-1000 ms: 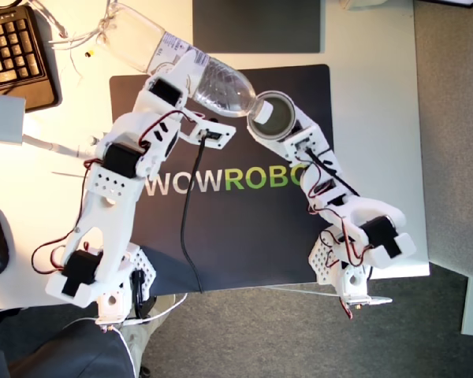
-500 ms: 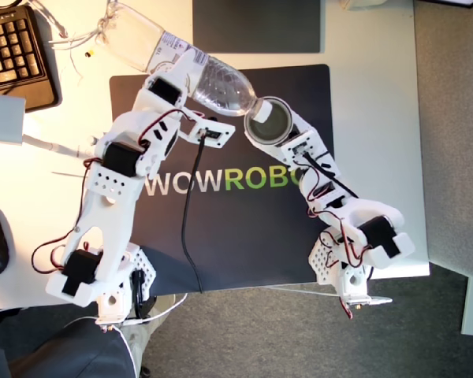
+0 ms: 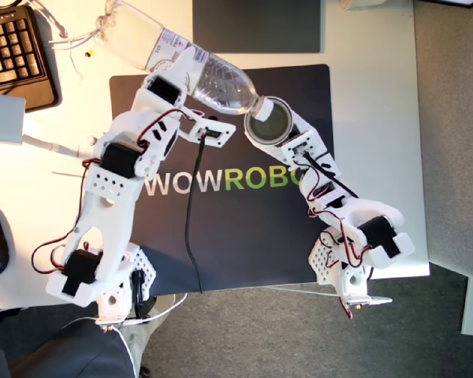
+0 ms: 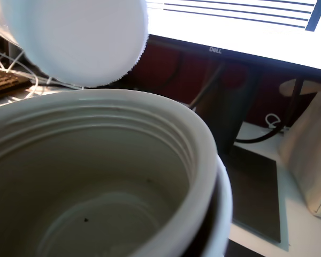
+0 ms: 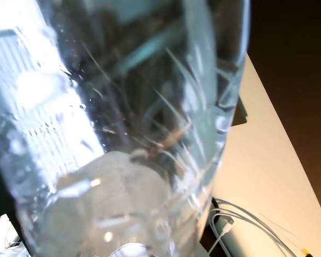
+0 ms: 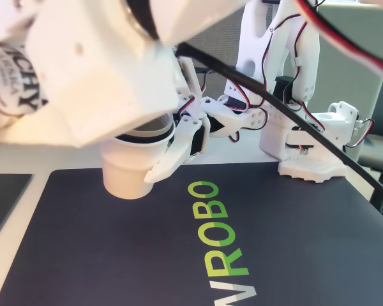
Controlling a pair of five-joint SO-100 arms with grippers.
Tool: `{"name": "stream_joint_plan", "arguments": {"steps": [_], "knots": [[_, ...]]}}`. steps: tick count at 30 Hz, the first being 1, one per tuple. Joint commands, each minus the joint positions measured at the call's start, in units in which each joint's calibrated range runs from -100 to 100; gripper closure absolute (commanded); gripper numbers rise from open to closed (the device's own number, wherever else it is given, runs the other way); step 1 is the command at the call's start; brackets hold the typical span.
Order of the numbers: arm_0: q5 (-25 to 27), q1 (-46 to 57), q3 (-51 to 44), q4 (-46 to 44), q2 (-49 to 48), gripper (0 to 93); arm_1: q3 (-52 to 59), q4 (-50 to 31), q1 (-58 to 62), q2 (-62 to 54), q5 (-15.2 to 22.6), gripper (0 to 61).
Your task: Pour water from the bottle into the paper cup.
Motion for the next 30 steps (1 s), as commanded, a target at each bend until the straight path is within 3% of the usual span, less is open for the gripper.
{"name": "stream_joint_plan", "arguments": {"steps": [1, 21, 30], "knots": [[-0.15, 0.85, -10.56, -0.21, -2.95, 92.7, -0.2, -2.59, -0.48, -0.56, -0.44, 61.2], [-0.24, 1.37, -10.83, -0.13, -2.42, 92.7, -0.02, -1.78, 0.12, -0.73, -1.27, 61.2], [-0.29, 1.5, -6.38, 0.12, -6.77, 92.7, -0.84, -1.78, 0.36, -0.04, -1.42, 61.2]]}}
